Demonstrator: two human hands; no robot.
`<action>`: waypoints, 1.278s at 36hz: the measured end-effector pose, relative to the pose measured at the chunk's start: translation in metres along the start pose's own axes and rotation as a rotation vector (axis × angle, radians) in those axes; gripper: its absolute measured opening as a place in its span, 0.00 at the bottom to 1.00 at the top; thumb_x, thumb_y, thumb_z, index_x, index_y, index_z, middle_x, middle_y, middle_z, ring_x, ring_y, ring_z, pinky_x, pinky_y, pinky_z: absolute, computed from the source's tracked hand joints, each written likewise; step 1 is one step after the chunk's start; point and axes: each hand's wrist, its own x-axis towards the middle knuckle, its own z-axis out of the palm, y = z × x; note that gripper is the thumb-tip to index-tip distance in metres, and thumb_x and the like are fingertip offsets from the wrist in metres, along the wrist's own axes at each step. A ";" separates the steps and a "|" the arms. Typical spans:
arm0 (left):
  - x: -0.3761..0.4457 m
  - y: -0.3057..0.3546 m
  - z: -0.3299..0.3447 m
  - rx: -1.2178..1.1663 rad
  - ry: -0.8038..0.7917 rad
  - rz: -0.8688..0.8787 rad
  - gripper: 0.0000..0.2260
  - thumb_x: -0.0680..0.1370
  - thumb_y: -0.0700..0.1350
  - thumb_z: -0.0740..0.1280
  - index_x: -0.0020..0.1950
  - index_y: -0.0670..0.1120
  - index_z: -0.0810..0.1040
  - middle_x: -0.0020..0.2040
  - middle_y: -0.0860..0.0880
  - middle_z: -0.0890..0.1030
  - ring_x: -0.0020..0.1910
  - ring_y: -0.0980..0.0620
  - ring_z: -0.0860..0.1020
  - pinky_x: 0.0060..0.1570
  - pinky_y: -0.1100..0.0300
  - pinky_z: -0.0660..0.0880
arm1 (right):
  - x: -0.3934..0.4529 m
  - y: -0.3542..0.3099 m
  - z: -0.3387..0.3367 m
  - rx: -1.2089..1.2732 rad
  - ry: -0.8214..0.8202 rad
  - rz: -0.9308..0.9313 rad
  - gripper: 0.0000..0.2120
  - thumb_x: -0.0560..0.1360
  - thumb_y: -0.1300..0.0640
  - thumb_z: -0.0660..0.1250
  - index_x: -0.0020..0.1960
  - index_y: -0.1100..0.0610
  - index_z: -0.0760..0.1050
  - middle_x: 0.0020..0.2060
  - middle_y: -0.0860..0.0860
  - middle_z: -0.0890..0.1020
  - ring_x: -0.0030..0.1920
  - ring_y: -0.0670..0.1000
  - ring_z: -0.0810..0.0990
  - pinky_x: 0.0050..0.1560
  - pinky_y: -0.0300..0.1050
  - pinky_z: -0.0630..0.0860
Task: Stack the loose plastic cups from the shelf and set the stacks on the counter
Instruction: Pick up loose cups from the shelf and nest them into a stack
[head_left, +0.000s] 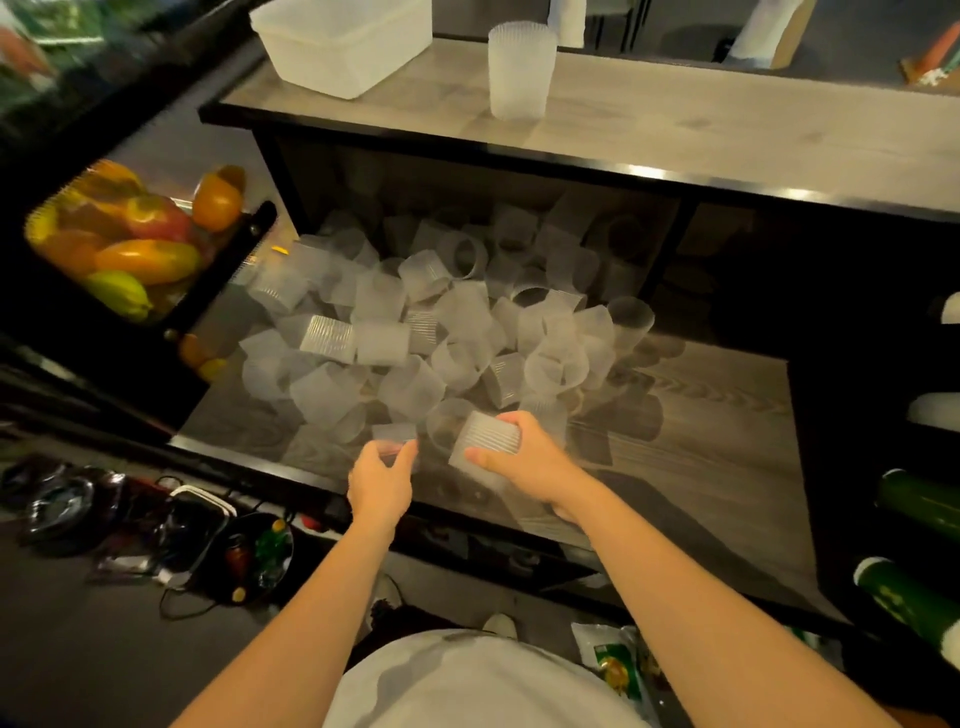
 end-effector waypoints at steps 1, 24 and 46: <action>-0.006 0.002 -0.003 -0.030 -0.009 0.030 0.06 0.80 0.52 0.67 0.47 0.50 0.75 0.47 0.54 0.78 0.55 0.49 0.77 0.49 0.58 0.73 | 0.001 0.000 0.000 0.022 -0.012 0.002 0.32 0.73 0.45 0.75 0.70 0.50 0.63 0.61 0.50 0.74 0.57 0.49 0.76 0.54 0.48 0.80; -0.021 0.039 -0.020 -0.728 -0.446 -0.021 0.19 0.82 0.54 0.61 0.64 0.42 0.74 0.46 0.47 0.76 0.41 0.51 0.76 0.49 0.53 0.77 | -0.007 0.008 -0.044 0.088 -0.034 0.027 0.26 0.69 0.48 0.79 0.63 0.43 0.73 0.58 0.48 0.81 0.56 0.49 0.82 0.60 0.55 0.80; -0.010 -0.002 0.030 0.984 -0.259 0.856 0.16 0.82 0.50 0.60 0.67 0.46 0.74 0.70 0.45 0.69 0.64 0.41 0.66 0.60 0.50 0.71 | -0.010 0.006 -0.043 -0.180 -0.033 0.082 0.35 0.66 0.45 0.81 0.66 0.47 0.68 0.57 0.46 0.77 0.55 0.47 0.78 0.54 0.47 0.79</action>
